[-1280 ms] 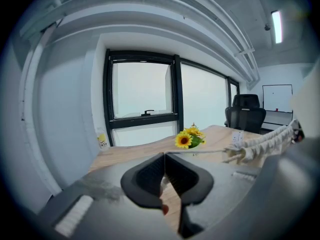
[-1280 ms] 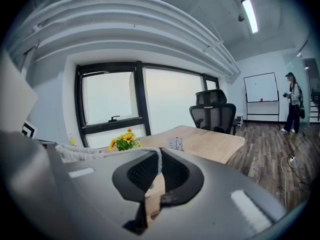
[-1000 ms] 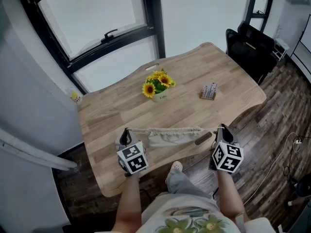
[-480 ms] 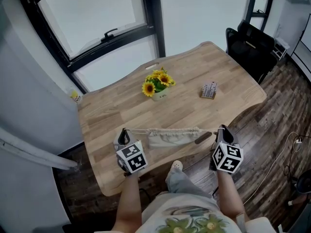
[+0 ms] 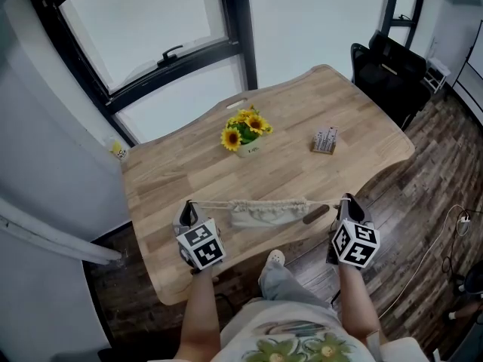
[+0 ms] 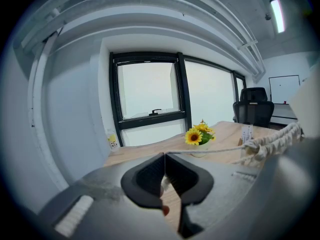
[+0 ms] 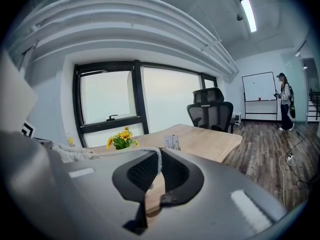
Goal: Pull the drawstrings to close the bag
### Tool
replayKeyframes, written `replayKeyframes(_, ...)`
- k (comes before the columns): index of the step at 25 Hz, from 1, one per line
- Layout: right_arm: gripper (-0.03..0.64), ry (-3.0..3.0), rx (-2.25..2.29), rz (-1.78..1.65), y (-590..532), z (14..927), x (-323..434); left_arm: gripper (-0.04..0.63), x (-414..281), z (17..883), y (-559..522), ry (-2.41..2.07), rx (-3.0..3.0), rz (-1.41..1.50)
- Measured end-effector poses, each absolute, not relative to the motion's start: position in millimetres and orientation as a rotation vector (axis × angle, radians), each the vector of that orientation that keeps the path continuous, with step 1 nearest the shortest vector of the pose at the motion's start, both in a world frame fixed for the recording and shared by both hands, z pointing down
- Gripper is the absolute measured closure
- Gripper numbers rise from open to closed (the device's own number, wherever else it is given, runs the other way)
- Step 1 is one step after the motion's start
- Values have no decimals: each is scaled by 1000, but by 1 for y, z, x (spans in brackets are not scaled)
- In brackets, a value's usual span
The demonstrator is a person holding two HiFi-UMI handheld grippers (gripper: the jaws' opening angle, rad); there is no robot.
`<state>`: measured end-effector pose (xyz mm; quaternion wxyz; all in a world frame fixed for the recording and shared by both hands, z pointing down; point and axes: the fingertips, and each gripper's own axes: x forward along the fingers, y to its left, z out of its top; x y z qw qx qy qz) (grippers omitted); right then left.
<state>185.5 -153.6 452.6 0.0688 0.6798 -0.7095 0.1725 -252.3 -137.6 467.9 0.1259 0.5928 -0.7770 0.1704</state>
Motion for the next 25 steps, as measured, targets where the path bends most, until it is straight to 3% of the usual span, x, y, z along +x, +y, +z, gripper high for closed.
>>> replayKeyframes(25,612,-2073,2110,495,-155,447,204,580,-270,466,-145,-2252,1740,457)
